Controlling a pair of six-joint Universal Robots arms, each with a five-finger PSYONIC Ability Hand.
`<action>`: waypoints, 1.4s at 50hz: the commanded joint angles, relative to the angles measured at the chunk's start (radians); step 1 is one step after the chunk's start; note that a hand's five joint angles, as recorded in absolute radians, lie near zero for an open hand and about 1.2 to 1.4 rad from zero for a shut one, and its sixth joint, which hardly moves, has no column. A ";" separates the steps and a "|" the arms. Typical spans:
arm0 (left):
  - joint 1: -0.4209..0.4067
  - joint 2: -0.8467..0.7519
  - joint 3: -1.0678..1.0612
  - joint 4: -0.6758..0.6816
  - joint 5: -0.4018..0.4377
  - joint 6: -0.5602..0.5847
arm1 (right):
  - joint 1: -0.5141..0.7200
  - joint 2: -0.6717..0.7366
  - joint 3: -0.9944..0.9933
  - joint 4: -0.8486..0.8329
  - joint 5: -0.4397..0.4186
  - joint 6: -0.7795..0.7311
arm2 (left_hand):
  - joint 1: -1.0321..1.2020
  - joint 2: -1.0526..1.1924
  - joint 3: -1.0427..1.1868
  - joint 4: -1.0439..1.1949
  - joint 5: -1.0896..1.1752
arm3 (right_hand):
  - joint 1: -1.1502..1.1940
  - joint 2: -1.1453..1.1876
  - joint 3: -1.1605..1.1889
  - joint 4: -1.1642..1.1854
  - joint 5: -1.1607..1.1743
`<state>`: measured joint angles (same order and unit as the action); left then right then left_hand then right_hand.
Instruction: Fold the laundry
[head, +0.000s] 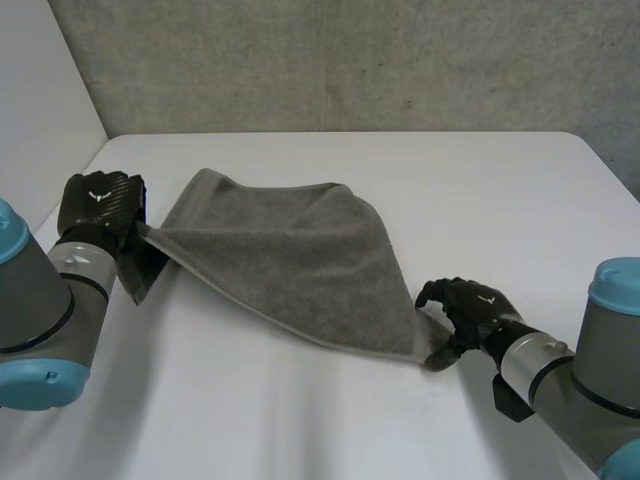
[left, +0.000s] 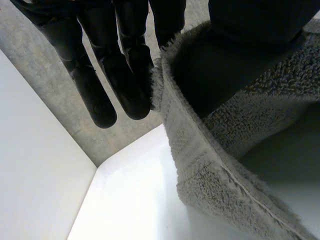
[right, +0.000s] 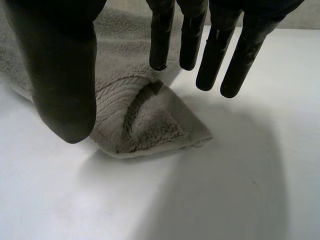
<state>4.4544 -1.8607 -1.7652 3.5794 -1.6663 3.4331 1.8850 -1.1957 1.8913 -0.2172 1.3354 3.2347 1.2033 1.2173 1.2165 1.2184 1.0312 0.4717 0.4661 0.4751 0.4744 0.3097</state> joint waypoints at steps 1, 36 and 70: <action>-0.001 0.000 -0.005 -0.001 0.000 -0.002 | 0.014 0.041 -0.021 -0.008 -0.001 -0.010 | 0.193 0.179 0.180 0.178 0.190 | 0.036 0.042 0.033 0.033 0.024; -0.007 0.218 0.000 -0.014 -0.001 0.003 | -0.108 -0.431 -0.236 -0.051 -0.002 -0.059 | 0.193 0.179 0.180 0.178 0.190 | 0.925 0.930 0.921 0.922 0.912; -0.007 -0.151 0.459 -0.433 0.125 0.270 | -0.101 0.107 -0.977 0.837 -0.050 -0.763 | 0.193 0.179 0.180 0.178 0.190 | 0.925 0.930 0.921 0.922 0.912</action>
<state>4.4514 -1.8325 -1.4399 3.1341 -1.5300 3.6090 1.7490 -1.2127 1.0062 0.6638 1.2424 2.4636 1.2034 1.2175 1.2166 1.2185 1.0315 1.3244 1.3340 1.3359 1.3378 1.1639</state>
